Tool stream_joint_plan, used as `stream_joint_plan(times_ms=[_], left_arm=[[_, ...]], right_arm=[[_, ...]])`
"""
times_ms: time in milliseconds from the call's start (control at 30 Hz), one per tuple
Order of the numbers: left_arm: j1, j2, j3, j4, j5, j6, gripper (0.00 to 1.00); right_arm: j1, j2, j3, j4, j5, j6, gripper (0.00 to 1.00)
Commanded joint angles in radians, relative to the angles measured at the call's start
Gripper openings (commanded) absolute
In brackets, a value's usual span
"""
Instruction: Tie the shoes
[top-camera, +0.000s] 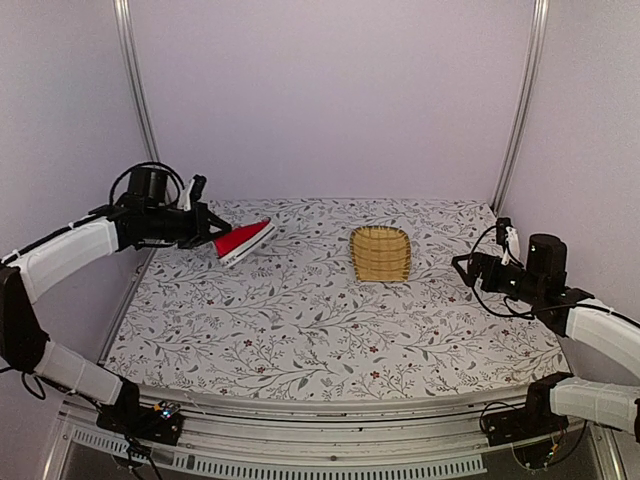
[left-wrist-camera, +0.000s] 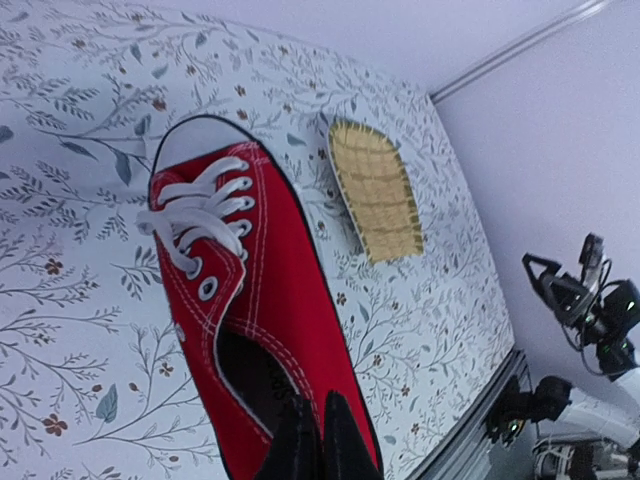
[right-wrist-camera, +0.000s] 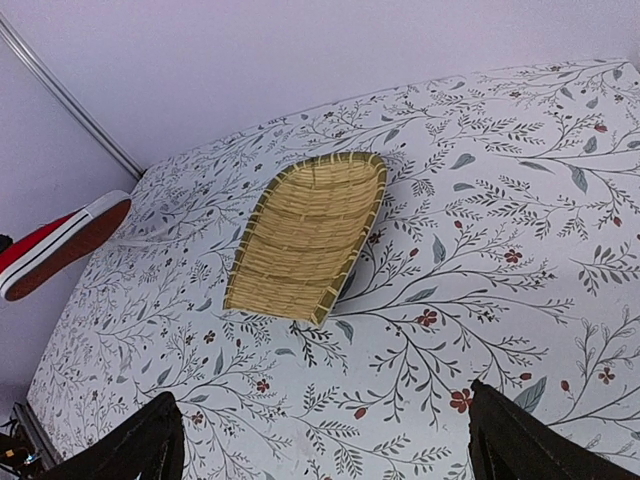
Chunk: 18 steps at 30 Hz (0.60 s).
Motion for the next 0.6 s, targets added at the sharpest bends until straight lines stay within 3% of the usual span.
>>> stream_joint_plan(times_ms=[0,133,300,433,567], left_arm=[[0.177,-0.128,-0.001,0.141,0.127,-0.151,0.0],[0.314,-0.206,0.055,0.079,0.093,-0.112,0.0],[0.311,-0.246,0.1,0.033,0.037,-0.067,0.0],[0.187,-0.276,-0.025,0.093,-0.013,-0.1,0.0],[0.013,-0.29,-0.236,0.265,-0.069,-0.183,0.0]], right_arm=[[-0.003,-0.008,0.04,-0.028,-0.008,0.007,0.99],[-0.004,-0.008,0.045,-0.027,-0.009,0.012,0.99],[-0.004,0.001,0.044,-0.017,-0.014,0.023,0.99],[-0.003,0.013,0.035,-0.009,-0.015,0.03,0.99],[-0.004,0.024,0.026,-0.001,-0.02,0.036,0.99]])
